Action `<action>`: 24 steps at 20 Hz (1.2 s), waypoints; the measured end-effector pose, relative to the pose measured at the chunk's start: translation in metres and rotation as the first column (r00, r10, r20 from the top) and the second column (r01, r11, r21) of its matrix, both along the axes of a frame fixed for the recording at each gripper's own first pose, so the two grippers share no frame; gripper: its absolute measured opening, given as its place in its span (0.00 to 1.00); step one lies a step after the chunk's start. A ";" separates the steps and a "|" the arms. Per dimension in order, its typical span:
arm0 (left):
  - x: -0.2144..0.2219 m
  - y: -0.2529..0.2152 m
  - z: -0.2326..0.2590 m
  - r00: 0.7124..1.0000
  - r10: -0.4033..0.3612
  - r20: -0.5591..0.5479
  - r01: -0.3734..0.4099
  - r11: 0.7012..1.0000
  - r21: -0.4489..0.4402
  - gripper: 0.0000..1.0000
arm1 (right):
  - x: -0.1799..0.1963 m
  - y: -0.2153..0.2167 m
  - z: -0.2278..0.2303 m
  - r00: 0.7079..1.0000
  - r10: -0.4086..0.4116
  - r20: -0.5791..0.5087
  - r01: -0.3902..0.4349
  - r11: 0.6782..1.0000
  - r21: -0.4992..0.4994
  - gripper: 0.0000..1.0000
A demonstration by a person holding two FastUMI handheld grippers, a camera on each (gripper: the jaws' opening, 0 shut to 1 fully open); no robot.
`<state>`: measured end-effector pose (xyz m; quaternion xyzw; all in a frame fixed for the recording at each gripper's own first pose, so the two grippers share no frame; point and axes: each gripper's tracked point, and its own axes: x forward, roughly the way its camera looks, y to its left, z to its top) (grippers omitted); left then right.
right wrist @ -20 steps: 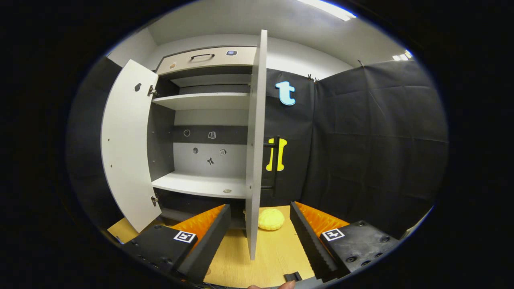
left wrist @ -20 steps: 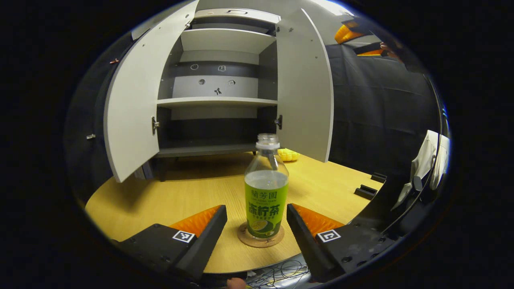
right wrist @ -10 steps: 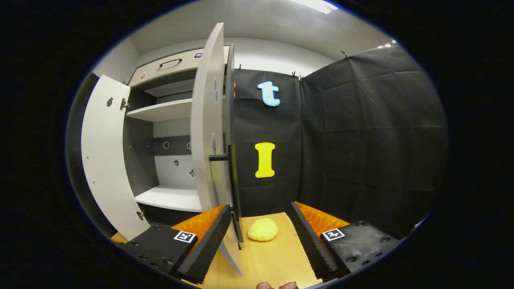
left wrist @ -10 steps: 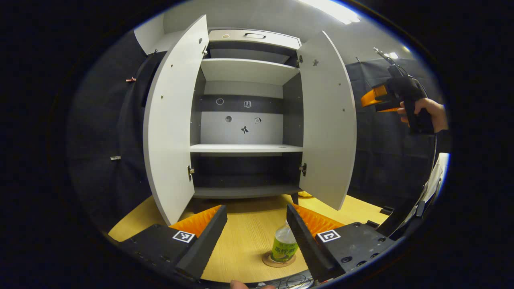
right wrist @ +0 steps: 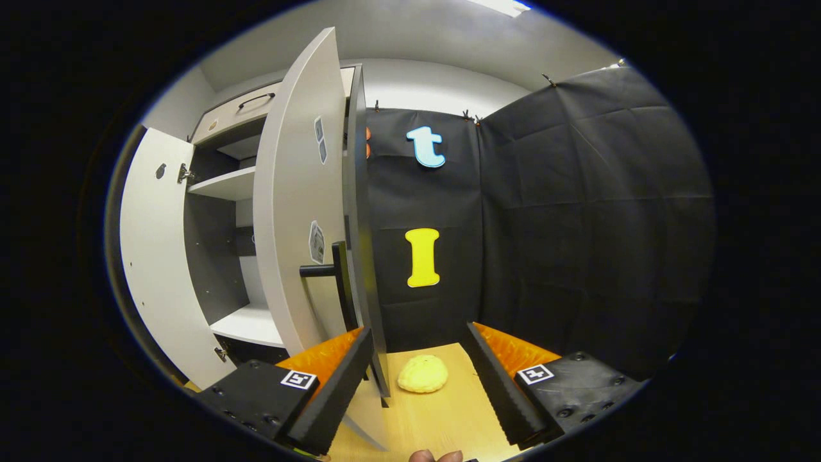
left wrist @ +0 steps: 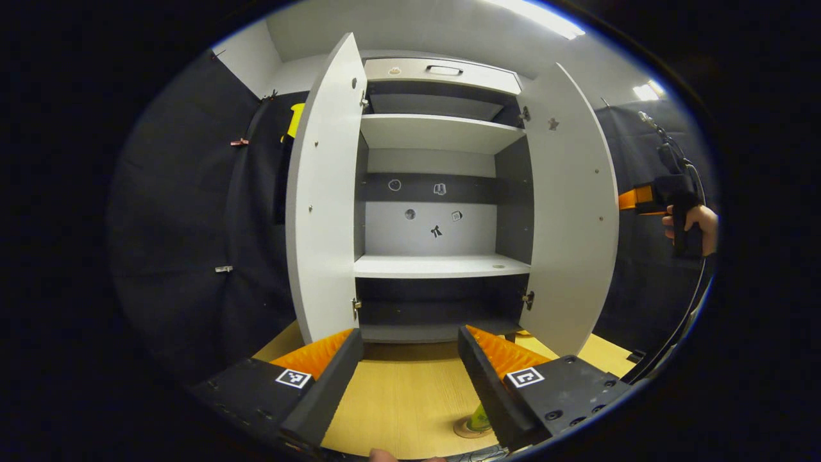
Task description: Grasp the bottle in the cabinet with the left hand and place it on the coaster, then close the right door with the right hand and the left door with the left hand.
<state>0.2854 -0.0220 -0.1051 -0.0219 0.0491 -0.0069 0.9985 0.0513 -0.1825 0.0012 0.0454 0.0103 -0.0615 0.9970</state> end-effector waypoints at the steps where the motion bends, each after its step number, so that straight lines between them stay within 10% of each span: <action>1: 0.000 0.003 0.001 1.000 0.010 0.003 -0.010 1.000 0.002 0.95 | 0.000 0.005 0.000 1.000 0.009 0.001 -0.009 1.000 0.001 0.98; 11: -0.003 0.023 0.006 0.998 0.062 0.008 -0.063 0.997 0.042 0.95 | 0.020 0.135 -0.009 0.976 0.217 -0.005 -0.217 0.976 -0.019 0.98; 24: -0.003 0.047 0.011 0.986 0.166 -0.001 -0.166 0.986 -0.009 0.95 | 0.093 0.222 -0.024 0.968 0.251 -0.030 -0.252 0.966 -0.054 0.98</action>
